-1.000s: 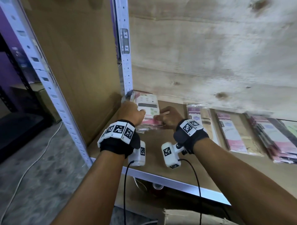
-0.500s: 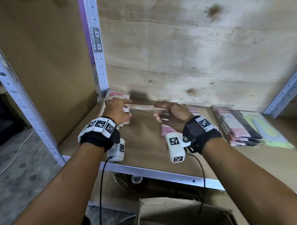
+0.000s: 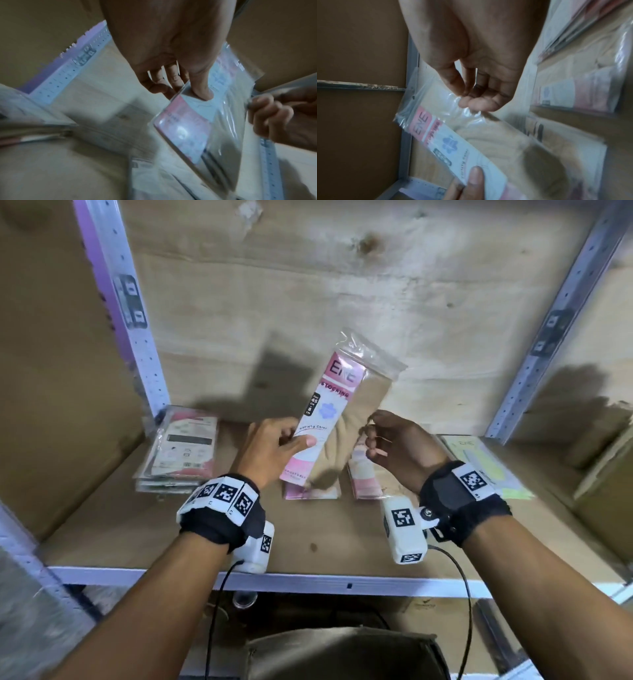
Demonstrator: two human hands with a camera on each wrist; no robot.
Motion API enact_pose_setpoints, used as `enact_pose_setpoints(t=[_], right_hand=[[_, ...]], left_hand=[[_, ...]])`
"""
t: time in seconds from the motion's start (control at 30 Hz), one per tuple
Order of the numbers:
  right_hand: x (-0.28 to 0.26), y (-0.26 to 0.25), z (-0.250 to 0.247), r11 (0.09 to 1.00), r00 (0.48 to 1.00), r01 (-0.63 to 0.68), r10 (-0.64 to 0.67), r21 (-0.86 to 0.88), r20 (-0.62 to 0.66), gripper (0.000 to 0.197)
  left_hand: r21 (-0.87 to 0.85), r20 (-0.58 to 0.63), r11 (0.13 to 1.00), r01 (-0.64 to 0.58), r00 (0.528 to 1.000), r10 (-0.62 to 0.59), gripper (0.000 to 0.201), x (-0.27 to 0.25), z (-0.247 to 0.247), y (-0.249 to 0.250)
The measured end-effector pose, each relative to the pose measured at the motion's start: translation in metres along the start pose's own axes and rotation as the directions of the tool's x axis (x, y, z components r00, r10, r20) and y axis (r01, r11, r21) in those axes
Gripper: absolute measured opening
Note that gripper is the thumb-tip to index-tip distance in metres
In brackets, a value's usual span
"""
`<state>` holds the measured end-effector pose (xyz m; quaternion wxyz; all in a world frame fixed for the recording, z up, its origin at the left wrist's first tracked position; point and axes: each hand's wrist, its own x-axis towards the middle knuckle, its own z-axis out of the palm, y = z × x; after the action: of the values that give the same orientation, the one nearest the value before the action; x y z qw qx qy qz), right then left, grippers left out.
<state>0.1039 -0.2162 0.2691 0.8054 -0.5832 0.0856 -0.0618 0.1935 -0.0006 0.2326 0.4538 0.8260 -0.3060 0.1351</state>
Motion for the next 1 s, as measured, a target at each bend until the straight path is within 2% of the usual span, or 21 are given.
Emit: enact_pose_setpoints(t=[0.1, 0.17, 0.23, 0.27, 0.43, 0.57, 0.63, 0.73, 0.83, 0.9, 1.0], right_hand=[[-0.005, 0.014, -0.014, 0.968, 0.998, 0.041, -0.051, -0.249, -0.036, 0.006], [-0.005, 0.027, -0.019, 0.937, 0.998, 0.042, -0.052, -0.346, -0.022, 0.015], [-0.003, 0.039, -0.024, 0.950, 1.000, 0.028, -0.030, -0.310, -0.001, 0.032], [-0.002, 0.045, -0.027, 0.963, 1.000, 0.022, -0.022, -0.267, 0.003, 0.035], [0.000, 0.053, -0.043, 0.993, 0.998, -0.041, 0.046, -0.113, 0.040, 0.021], [0.001, 0.051, -0.055, 0.987, 0.993, -0.079, 0.091, -0.143, 0.078, 0.030], [-0.001, 0.050, -0.059, 0.980, 0.985, -0.109, 0.129, -0.164, 0.115, 0.027], [-0.004, 0.050, -0.064, 0.946, 0.962, -0.147, 0.205, -0.290, 0.181, 0.039], [-0.009, 0.046, -0.071, 0.915, 0.960, -0.190, 0.250, -0.356, 0.129, 0.049], [-0.014, 0.042, -0.077, 0.910, 0.966, -0.205, 0.247, -0.360, 0.074, 0.050], [-0.018, 0.037, -0.090, 0.920, 0.980, -0.188, 0.200, -0.344, 0.000, 0.041]], left_hand=[[-0.185, 0.049, 0.982, 0.042, 0.998, -0.034, 0.008, 0.002, 0.019, 0.006], [-0.300, 0.095, 0.947, 0.111, 0.992, -0.086, 0.009, 0.002, 0.032, 0.008], [-0.367, 0.135, 0.908, 0.204, 0.977, -0.165, 0.020, 0.002, 0.046, 0.008], [-0.396, 0.158, 0.884, 0.250, 0.966, -0.203, 0.024, 0.002, 0.052, 0.008], [-0.459, 0.265, 0.781, 0.423, 0.905, -0.334, 0.021, 0.005, 0.079, 0.002], [-0.505, 0.338, 0.696, 0.510, 0.859, -0.383, 0.024, 0.014, 0.087, -0.003], [-0.523, 0.320, 0.662, 0.537, 0.844, -0.431, 0.024, 0.020, 0.088, -0.005], [-0.576, 0.261, 0.592, 0.564, 0.813, -0.520, 0.013, 0.030, 0.087, -0.011], [-0.660, 0.180, 0.534, 0.529, 0.801, -0.570, 0.005, 0.037, 0.081, -0.018], [-0.684, 0.148, 0.521, 0.510, 0.797, -0.586, 0.007, 0.039, 0.076, -0.022], [-0.682, 0.164, 0.514, 0.520, 0.793, -0.586, 0.008, 0.039, 0.072, -0.023]])
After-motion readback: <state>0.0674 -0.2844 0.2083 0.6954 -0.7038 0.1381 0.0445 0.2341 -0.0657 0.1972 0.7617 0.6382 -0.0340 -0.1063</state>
